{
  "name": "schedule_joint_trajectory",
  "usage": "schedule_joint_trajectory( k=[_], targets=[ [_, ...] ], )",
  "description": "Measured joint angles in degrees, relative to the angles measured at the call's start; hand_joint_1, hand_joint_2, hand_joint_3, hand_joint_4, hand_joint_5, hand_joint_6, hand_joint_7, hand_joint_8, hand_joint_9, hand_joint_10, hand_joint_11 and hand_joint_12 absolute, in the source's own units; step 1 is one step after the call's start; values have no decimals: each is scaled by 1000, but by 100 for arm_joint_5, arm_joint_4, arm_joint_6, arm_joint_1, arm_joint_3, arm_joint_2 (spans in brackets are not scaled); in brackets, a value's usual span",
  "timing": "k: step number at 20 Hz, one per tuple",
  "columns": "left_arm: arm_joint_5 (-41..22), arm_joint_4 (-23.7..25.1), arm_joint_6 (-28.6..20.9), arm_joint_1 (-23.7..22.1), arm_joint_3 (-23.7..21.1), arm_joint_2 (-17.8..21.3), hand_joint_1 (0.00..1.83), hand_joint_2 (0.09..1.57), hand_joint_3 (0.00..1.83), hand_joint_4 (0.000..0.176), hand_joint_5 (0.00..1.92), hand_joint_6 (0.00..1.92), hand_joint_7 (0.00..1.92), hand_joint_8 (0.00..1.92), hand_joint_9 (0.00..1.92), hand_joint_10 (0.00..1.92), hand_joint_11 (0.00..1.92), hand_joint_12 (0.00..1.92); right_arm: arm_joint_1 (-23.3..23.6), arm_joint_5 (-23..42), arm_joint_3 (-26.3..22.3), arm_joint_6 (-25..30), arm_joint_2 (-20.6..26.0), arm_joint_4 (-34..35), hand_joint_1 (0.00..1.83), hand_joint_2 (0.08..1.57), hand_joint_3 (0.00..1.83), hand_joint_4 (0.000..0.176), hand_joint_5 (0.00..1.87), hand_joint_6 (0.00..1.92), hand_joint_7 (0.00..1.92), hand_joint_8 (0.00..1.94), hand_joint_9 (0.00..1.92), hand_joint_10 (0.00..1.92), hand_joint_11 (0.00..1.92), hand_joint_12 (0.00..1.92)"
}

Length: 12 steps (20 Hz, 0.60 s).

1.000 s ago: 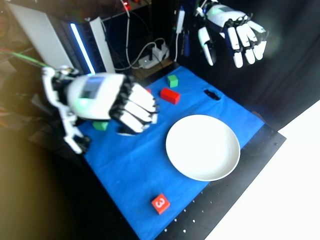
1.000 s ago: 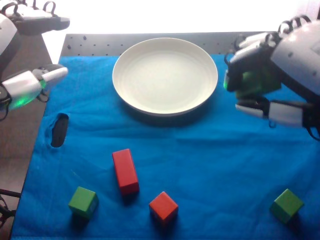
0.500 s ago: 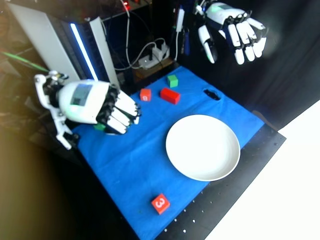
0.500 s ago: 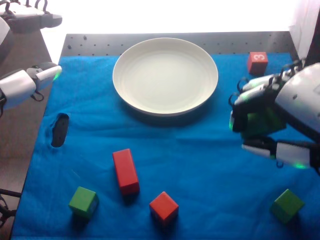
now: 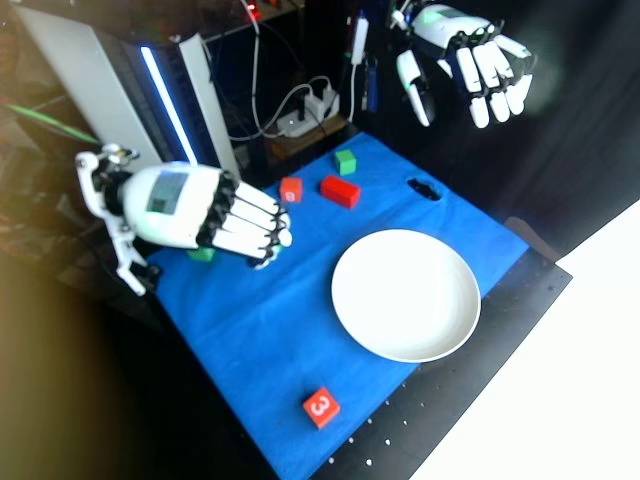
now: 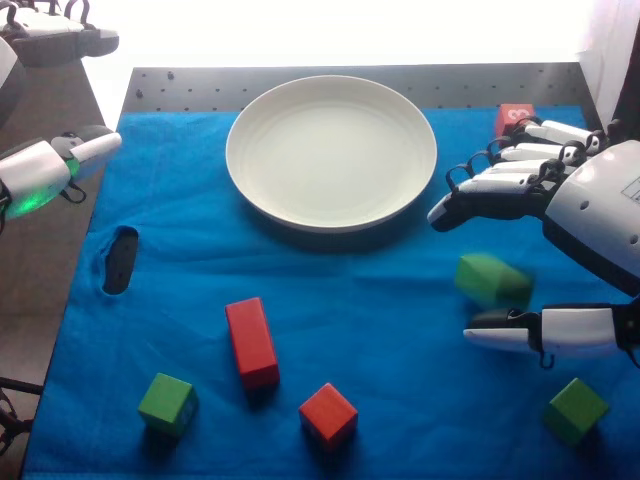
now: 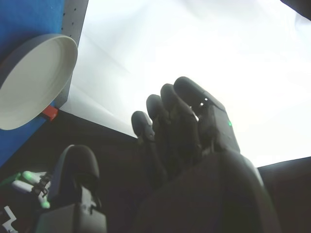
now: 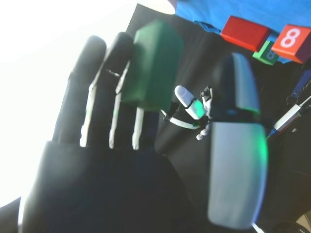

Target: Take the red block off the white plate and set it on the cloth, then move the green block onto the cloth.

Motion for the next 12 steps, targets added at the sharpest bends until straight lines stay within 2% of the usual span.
schedule_joint_trajectory(
  k=[1, 2, 5, 6, 7, 9, 10, 11, 12],
  targets=[
    [0, 2, 0, 0, 0, 0, 755, 1177, 0, 39, 605, 5, 534, 6, 387, 202, 0, 1272, 0, 0, 0, 0, 0, 2, 886, 860, 0, 0, 577, 551, 628, 538, 465, 988, 242, 1611],
    [-2, 0, 0, 0, 0, 0, 747, 1181, 0, 45, 597, 2, 531, 4, 386, 206, 0, 1267, 0, 0, 0, 0, 0, 4, 890, 862, 0, 0, 563, 579, 602, 577, 445, 991, 214, 1626],
    [-17, 4, 0, 9, 0, 0, 757, 1176, 0, 31, 608, 6, 543, 8, 399, 214, 0, 1261, 0, 0, 0, 0, 0, 42, 911, 844, 0, 0, 567, 598, 601, 625, 452, 1014, 228, 1627],
    [-20, 2, 0, 9, 0, 0, 763, 1174, 0, 35, 608, 5, 542, 6, 391, 208, 0, 1240, 0, 0, 0, 0, 0, 52, 912, 847, 0, 0, 562, 621, 586, 677, 459, 1034, 250, 1635],
    [-28, 2, 0, 9, 0, 0, 752, 1176, 0, 35, 606, 4, 535, 3, 384, 204, 0, 1230, 0, 0, 0, 0, 0, 70, 891, 875, 0, 0, 528, 672, 545, 670, 410, 1008, 193, 1644],
    [-79, 20, 0, 44, -7, 0, 744, 1180, 1, 29, 611, 5, 537, 3, 398, 212, 0, 1278, -4, -46, 0, 2, 17, 111, 962, 895, 0, 0, 520, 723, 536, 704, 389, 1058, 176, 1697],
    [-76, 20, -2, 44, -17, 0, 739, 1185, 2, 18, 613, 6, 550, 8, 419, 222, 0, 1289, -44, -155, 0, 2, 63, 140, 1004, 908, 0, 0, 530, 716, 555, 730, 425, 1090, 272, 1667],
    [-92, 57, 0, 44, -17, 0, 764, 1182, 0, 17, 618, 7, 547, 5, 437, 236, 0, 1379, -74, -293, 0, 2, 111, 212, 988, 939, 0, 0, 528, 734, 556, 774, 425, 1155, 309, 1688],
    [-120, 79, 0, 44, -17, 0, 756, 1180, 0, 8, 630, 10, 565, 10, 464, 250, 48, 1393, -79, -422, 0, 0, 164, 293, 990, 957, 0, 0, 513, 770, 528, 807, 389, 1190, 288, 1712]
  ],
)
